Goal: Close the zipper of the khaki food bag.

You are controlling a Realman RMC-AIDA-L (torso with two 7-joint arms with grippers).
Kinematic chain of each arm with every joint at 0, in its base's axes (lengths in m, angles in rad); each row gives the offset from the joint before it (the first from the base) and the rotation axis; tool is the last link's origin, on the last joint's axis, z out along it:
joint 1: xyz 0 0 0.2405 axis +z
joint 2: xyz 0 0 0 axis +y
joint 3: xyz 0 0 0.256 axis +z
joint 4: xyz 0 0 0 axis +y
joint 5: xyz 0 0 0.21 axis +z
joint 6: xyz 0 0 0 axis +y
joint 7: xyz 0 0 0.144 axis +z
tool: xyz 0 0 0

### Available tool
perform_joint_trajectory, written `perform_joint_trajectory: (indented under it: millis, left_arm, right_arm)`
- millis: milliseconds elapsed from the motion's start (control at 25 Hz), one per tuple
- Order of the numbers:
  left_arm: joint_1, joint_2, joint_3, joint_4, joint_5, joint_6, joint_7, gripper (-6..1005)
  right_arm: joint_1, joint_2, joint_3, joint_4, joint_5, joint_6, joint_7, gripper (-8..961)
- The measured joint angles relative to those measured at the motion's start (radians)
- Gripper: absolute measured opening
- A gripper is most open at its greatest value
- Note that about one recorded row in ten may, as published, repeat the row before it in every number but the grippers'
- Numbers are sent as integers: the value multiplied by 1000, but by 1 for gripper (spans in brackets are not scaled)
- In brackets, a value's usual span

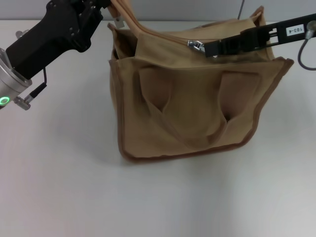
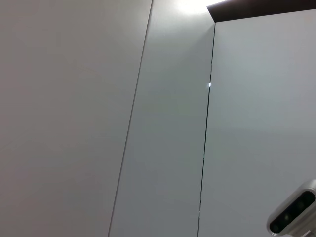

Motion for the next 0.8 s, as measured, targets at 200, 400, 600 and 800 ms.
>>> perform_joint_trajectory:
  millis: [200,400,600,800]
  left_arm:
    - [1,0,0,0,0,-5,0,17]
    - [1,0,0,-2,-2,-9,0,17]
    - [2,1,0,-5,-2,-15,0,18]
    - [3,2,0,-5,-3,-17,0,19]
  right_arm:
    - [-30,-8,24,-15,0,-9,-3,24]
    - [-49,-12,61,-16,-4,-23,-14,26]
    - [-80,-23,93,-16,-5,-31,-25,28]
    - [-111,-30,154,-15,-9,-54,-47,30]
